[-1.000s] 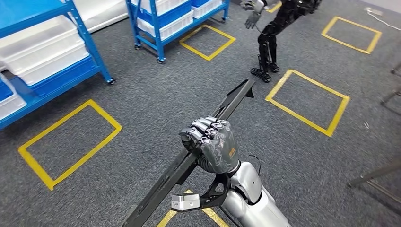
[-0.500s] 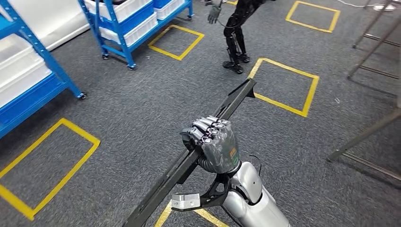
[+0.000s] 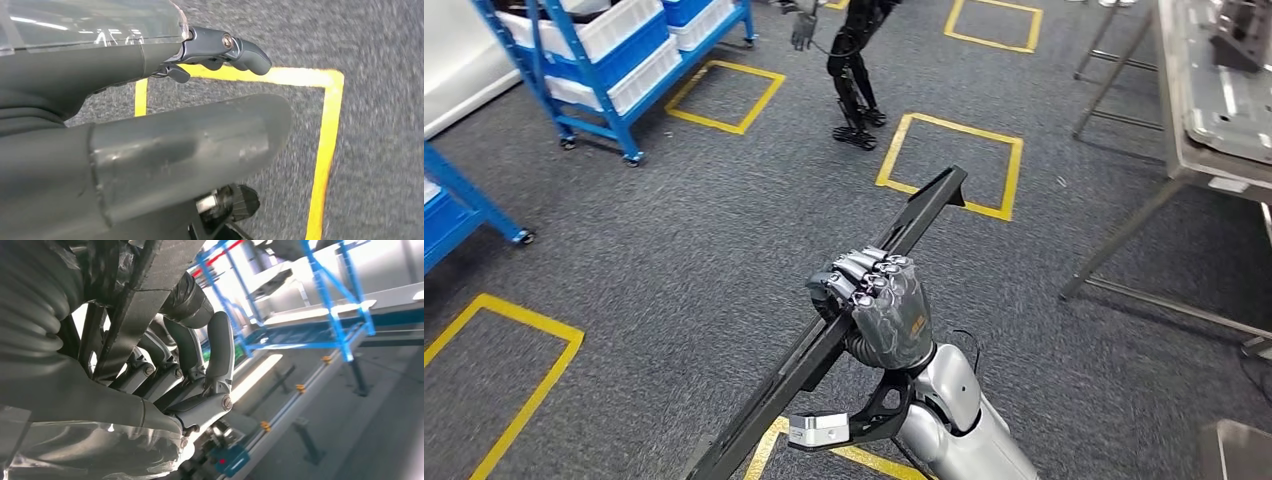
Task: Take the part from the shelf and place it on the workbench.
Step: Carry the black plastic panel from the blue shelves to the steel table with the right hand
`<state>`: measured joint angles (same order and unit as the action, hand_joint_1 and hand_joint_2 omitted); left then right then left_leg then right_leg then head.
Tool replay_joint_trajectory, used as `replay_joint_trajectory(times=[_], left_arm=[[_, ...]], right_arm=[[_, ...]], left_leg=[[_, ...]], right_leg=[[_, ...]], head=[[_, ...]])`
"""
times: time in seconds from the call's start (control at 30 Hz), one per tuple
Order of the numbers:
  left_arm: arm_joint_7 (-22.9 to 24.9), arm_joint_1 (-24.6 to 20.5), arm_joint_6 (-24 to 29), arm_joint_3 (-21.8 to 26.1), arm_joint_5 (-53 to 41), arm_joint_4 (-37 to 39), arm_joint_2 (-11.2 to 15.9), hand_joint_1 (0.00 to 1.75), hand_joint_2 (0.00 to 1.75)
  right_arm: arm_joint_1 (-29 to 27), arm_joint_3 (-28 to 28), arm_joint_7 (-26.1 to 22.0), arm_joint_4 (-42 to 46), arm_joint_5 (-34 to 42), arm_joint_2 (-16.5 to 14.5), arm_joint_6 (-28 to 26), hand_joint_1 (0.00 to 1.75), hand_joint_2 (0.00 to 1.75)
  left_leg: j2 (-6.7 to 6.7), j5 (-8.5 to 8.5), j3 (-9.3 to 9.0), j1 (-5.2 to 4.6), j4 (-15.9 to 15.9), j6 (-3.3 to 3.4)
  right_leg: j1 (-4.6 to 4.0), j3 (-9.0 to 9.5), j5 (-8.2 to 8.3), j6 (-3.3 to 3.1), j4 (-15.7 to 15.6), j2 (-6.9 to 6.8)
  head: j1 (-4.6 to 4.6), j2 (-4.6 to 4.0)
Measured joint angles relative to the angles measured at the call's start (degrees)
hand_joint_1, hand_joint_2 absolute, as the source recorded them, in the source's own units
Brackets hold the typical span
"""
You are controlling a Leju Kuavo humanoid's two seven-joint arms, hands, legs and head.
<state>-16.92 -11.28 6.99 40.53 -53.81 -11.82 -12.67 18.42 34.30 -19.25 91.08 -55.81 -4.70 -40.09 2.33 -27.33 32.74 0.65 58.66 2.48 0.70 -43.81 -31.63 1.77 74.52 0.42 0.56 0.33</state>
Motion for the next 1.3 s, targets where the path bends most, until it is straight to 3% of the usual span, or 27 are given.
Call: replay_joint_trajectory(times=[0.03,0.07,0.13,0.17,0.2,0.27,0.3,0.37,0.43,0.5,0.53,0.57,0.63,0.7,0.77,0.8,0.87,0.93,1.0,1.03,1.07,1.13,1.2,1.23,1.3], left_arm=[[-0.05,-0.03,0.04,0.01,-0.04,0.0,0.0,0.0,0.0],[-0.13,-0.09,0.1,0.02,-0.08,0.0,-0.01,0.0,0.0],[-0.27,-0.18,0.17,0.02,-0.14,0.0,-0.01,0.0,0.0],[-0.35,-0.21,0.19,0.02,-0.13,0.0,-0.01,0.0,0.0],[-0.42,-0.24,0.19,0.03,-0.13,0.0,-0.01,0.0,0.0],[-0.59,-0.34,0.12,0.04,-0.1,0.0,-0.08,0.0,0.0],[-0.71,-0.43,0.07,0.04,-0.08,0.0,-0.11,0.0,0.0],[-0.97,-0.54,-0.01,0.05,-0.01,0.0,-0.17,0.0,0.0],[-1.08,-0.35,-0.02,0.07,0.07,0.0,-0.16,0.0,0.0],[-1.07,-0.04,0.08,0.08,0.17,0.0,-0.16,0.0,0.0],[-1.07,0.03,0.21,0.09,0.2,0.0,-0.15,0.0,0.0],[-1.08,0.03,0.43,0.1,0.2,0.0,-0.14,0.0,0.0],[-1.1,-0.03,0.91,0.13,0.19,0.0,-0.12,0.0,0.0],[-1.19,-0.05,1.27,0.15,0.19,0.0,-0.11,0.0,0.0],[-1.32,-0.03,1.5,0.18,0.19,0.0,-0.14,0.0,0.0],[-1.39,-0.06,1.61,0.19,0.19,0.0,-0.18,0.0,0.0],[-1.58,-0.12,1.83,0.21,0.19,0.0,-0.27,0.0,0.0],[-1.69,0.02,1.97,0.25,0.19,0.0,-0.28,0.0,0.0],[-1.7,0.23,2.05,0.28,0.2,0.0,-0.25,0.0,0.0],[-1.72,0.27,2.08,0.29,0.2,0.0,-0.25,0.0,0.0],[-1.74,0.26,2.1,0.3,0.21,0.0,-0.26,0.0,0.0],[-1.8,0.2,2.14,0.3,0.22,0.0,-0.3,0.0,0.0],[-1.87,0.15,2.18,0.31,0.24,0.0,-0.31,0.0,0.0],[-1.9,0.12,2.19,0.33,0.26,0.0,-0.32,0.0,0.0],[-1.95,0.01,2.21,0.37,0.31,0.0,-0.42,0.0,0.0]], right_arm=[[-0.02,-0.09,0.03,0.01,-0.04,0.07,0.0,1.75,1.75],[-0.01,-0.16,0.07,0.02,-0.06,0.13,-0.01,1.75,1.75],[0.09,-0.31,0.13,0.05,-0.11,0.19,-0.01,1.75,1.75],[0.14,-0.37,0.14,0.11,-0.14,0.21,-0.01,1.75,1.75],[0.16,-0.43,0.15,0.16,-0.17,0.23,-0.01,1.75,1.75],[0.13,-0.57,0.16,0.31,-0.27,0.31,-0.02,1.75,1.75],[0.07,-0.65,0.16,0.44,-0.38,0.35,-0.02,1.75,1.75],[0.13,-0.79,0.16,0.72,-0.63,0.36,-0.02,1.75,1.75],[0.14,-0.85,0.17,0.83,-0.79,0.36,-0.02,1.75,1.75],[-0.11,-0.93,0.16,0.84,-0.87,0.37,-0.02,1.75,1.75],[-0.23,-1.02,0.16,0.85,-0.9,0.38,-0.02,1.75,1.75],[-0.31,-1.11,0.15,0.9,-0.93,0.38,-0.02,1.75,1.75],[-0.38,-1.33,0.13,1.1,-0.98,0.38,-0.02,1.75,1.75],[-0.47,-1.57,0.11,1.32,-1.05,0.38,-0.01,1.75,1.75],[-0.75,-1.92,0.09,1.52,-1.1,0.41,-0.01,1.75,1.75],[-0.92,-2.16,0.09,1.69,-1.13,0.45,-0.01,1.75,1.75],[-1.03,-2.72,0.07,2.05,-1.19,0.57,-0.02,1.75,1.75],[-1.04,-3.15,0.07,2.25,-1.39,0.67,-0.02,1.75,1.75],[-1.22,-3.53,0.14,2.27,-1.82,0.81,-0.02,1.75,1.75],[-1.3,-3.73,0.21,2.27,-2.03,0.92,-0.02,1.75,1.75],[-1.34,-3.94,0.31,2.29,-2.18,1.03,-0.02,1.75,1.75],[-1.31,-4.32,0.5,2.44,-2.45,1.19,-0.02,1.75,1.75],[-1.23,-4.65,0.67,2.7,-2.98,1.26,-0.02,1.75,1.75],[-1.21,-4.81,0.75,2.8,-3.28,1.29,-0.02,1.75,1.75],[-1.29,-5.18,0.91,2.97,-3.69,1.42,-0.02,1.75,1.75]], left_leg=[[0.78,-0.07,-0.02,-0.03,0.0,-0.04],[1.51,-0.18,-0.13,-0.05,0.01,-0.12],[2.7,-0.49,-0.4,-0.22,0.05,-0.51],[3.2,-0.64,-0.53,-0.33,0.08,-0.8],[3.7,-0.78,-0.64,-0.44,0.09,-1.09],[4.72,-1.01,-0.9,-0.52,0.02,-1.68],[4.33,-1.4,-0.93,-0.42,0.3,-1.98],[1.78,-3.49,0.14,-0.18,3.16,-2.39],[-1.01,-7.03,3.51,-0.04,10.46,-2.61],[-1.78,-8.48,6.63,-0.02,16.33,-2.73],[-1.88,-7.44,6.82,-0.02,16.12,-2.71],[-2.09,-5.46,5.96,0.02,13.7,-2.63],[-4.2,-1.42,2.81,0.25,5.9,-2.42],[-6.29,-0.13,0.92,0.45,1.57,-2.21],[-5.96,-0.14,0.66,0.37,1.07,-1.78],[-5.34,0.08,0.56,0.37,0.76,-1.41],[-3.92,0.5,0.32,0.46,0.1,-0.56],[-2.34,0.55,0.24,0.27,-0.1,-0.07],[-0.66,0.42,0.26,0.13,-0.09,0.07],[0.14,0.33,0.22,0.1,-0.08,0.07],[0.87,0.21,0.12,0.09,-0.08,0.01],[2.11,-0.1,-0.29,-0.01,-0.07,-0.28],[3.19,-0.44,-0.64,-0.25,-0.05,-0.8],[3.72,-0.57,-0.78,-0.35,-0.08,-1.09],[4.33,-0.91,-1.07,-0.34,-0.07,-1.71]], right_leg=[[0.05,0.89,1.15,-0.01,-1.43,-0.25],[0.03,2.85,2.96,-0.12,-4.78,-0.83],[-0.45,6.92,5.42,-0.61,-12.13,-3.16],[-0.75,8.05,5.87,-0.92,-14.29,-3.94],[-1.05,8.36,5.77,-1.18,-15.11,-4.19],[-1.16,8.29,5.89,-1.72,-15.28,-2.92],[-1.02,8.42,6.02,-2.02,-15.54,-2.27],[-0.6,8.75,6.32,-2.7,-16.05,-1.13],[-0.5,8.8,6.37,-3.1,-16.08,0.16],[-0.53,8.79,6.33,-3.21,-15.9,1.86],[-0.53,8.8,6.3,-3.19,-15.77,2.73],[-0.49,8.81,6.24,-3.12,-15.62,3.6],[-0.46,8.68,6.02,-2.76,-15.14,5.17],[-0.38,8.23,5.95,-2.17,-14.75,6.47],[-0.2,7.84,6.25,-1.43,-14.89,7.65],[-0.21,7.74,6.22,-1.12,-14.82,7.23],[-0.52,6.58,4.68,-0.68,-12.47,4.07],[-0.5,3.49,1.28,-0.41,-6.02,0.78],[-0.21,0.53,-0.6,-0.14,-0.26,0.09],[-0.1,0.37,-0.03,-0.07,-0.04,-0.06],[-0.04,1.37,1.49,-0.08,-2.0,-0.36],[-0.3,5.55,4.98,-0.42,-9.73,-2.39],[-0.91,8.19,6.36,-1.02,-14.87,-4.11],[-1.19,8.38,6.21,-1.27,-15.48,-4.22],[-1.06,8.4,6.42,-1.78,-15.77,-2.82]], head=[[0.0,0.0],[0.0,0.0],[0.01,0.0],[0.01,0.0],[0.02,0.0],[0.03,0.0],[0.03,0.0],[0.06,0.0],[0.07,0.0],[0.07,0.0],[0.07,0.0],[0.07,0.0],[0.07,0.0],[0.05,0.0],[0.04,0.0],[0.04,0.0],[-0.08,0.0],[-0.2,0.0],[-0.2,0.0],[-0.2,0.0],[-0.2,0.0],[-0.2,0.0],[-0.19,0.0],[-0.18,0.0],[-0.18,0.0]])
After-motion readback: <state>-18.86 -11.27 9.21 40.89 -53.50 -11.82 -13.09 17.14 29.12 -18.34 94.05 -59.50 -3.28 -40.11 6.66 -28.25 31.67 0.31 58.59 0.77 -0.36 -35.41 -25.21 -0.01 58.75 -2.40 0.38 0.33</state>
